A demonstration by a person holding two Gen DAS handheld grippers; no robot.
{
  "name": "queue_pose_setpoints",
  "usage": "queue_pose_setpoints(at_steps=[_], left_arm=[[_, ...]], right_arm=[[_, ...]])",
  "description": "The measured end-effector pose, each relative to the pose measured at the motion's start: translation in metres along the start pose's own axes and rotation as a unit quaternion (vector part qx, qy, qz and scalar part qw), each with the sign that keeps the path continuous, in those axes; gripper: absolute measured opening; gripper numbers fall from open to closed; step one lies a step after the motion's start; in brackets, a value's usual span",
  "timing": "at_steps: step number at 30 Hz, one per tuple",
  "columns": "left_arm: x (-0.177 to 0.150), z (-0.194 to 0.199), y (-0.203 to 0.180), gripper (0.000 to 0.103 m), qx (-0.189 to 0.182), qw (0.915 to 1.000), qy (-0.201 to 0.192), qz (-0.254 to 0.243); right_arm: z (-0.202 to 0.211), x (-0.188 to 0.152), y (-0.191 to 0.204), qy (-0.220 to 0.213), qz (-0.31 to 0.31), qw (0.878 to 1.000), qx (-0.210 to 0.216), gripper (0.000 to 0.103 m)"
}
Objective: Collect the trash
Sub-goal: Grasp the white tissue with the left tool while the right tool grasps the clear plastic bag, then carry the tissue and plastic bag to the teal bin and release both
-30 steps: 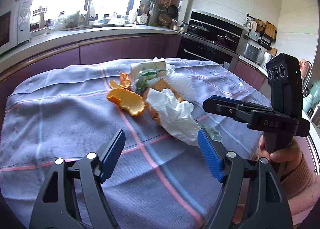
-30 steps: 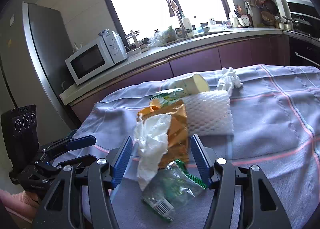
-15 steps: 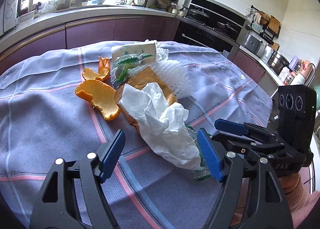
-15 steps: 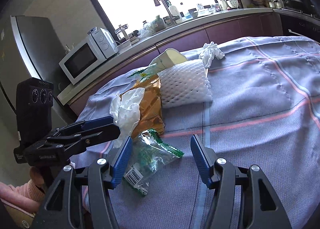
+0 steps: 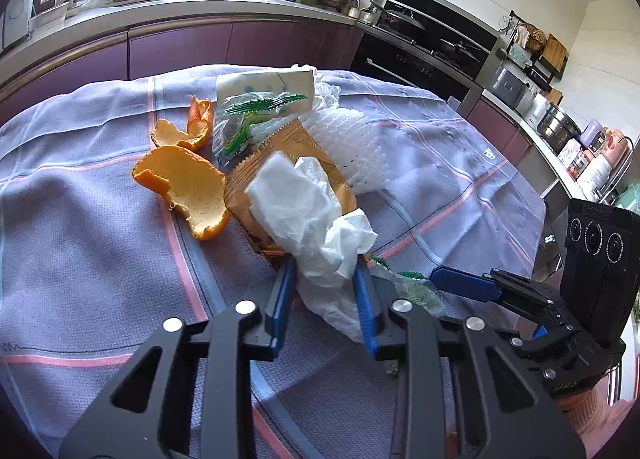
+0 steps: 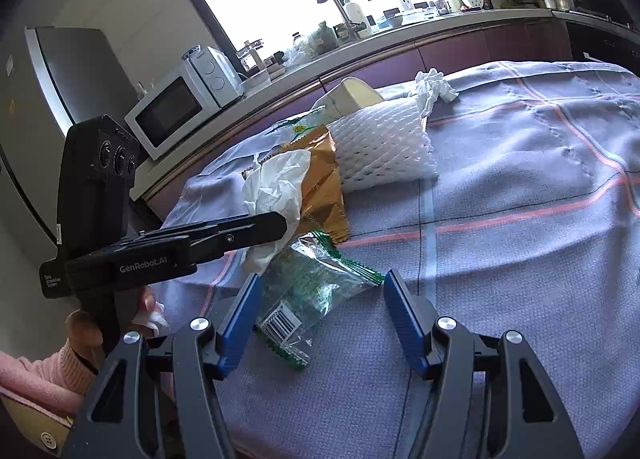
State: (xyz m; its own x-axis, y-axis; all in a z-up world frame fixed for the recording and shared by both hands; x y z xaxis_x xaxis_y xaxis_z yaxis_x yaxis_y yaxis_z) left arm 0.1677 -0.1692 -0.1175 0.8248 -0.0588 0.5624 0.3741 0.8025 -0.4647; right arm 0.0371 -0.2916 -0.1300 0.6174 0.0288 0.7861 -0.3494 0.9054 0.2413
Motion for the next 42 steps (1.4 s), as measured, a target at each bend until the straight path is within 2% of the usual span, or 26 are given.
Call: queue_pose_setpoints(at_steps=[4, 15, 19, 24, 28, 35, 42], left_arm=[[0.0, 0.003, 0.001, 0.017, -0.007, 1.0, -0.002, 0.006], [-0.003, 0.044, 0.004, 0.017, -0.02, 0.999, -0.04, -0.004], [-0.005, 0.06, 0.013, 0.017, -0.018, 0.9985, -0.052, -0.001], [-0.009, 0.075, 0.028, 0.017, -0.012, 0.998, -0.061, 0.007], [-0.011, 0.083, 0.036, 0.017, -0.008, 0.9978, -0.065, 0.012], [-0.015, 0.107, 0.047, 0.017, -0.002, 0.9965, -0.084, 0.008], [-0.017, 0.138, 0.065, 0.017, 0.012, 0.9944, -0.105, 0.011]], right_arm=[[0.0, -0.002, 0.004, 0.001, 0.001, 1.0, -0.003, 0.061], [0.001, -0.004, 0.007, 0.007, -0.008, 1.0, -0.017, 0.059], [0.0, -0.005, 0.006, 0.009, -0.015, 1.0, -0.019, 0.047], [-0.001, -0.006, 0.007, 0.007, -0.028, 1.0, 0.0, 0.024], [0.0, -0.003, 0.011, 0.003, -0.024, 1.0, 0.004, 0.014], [0.011, 0.008, 0.022, -0.01, -0.007, 1.0, 0.014, 0.008], [0.014, 0.023, 0.045, -0.022, 0.023, 0.999, 0.038, 0.008]])
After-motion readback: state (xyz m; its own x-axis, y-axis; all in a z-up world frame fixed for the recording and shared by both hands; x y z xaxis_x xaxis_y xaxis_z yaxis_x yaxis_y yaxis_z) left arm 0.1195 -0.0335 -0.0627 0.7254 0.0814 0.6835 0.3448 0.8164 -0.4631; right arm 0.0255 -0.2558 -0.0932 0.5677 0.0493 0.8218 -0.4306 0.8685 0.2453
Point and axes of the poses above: each gripper's, at about its wrist camera, not at the fingertips, and z roughly against the way its jaws point, y to its left, x to its top, the point moved 5 cm from there along -z, roughly the way its jaws point, and after that the axes turned 15 degrees about z, right-handed, at the moved point
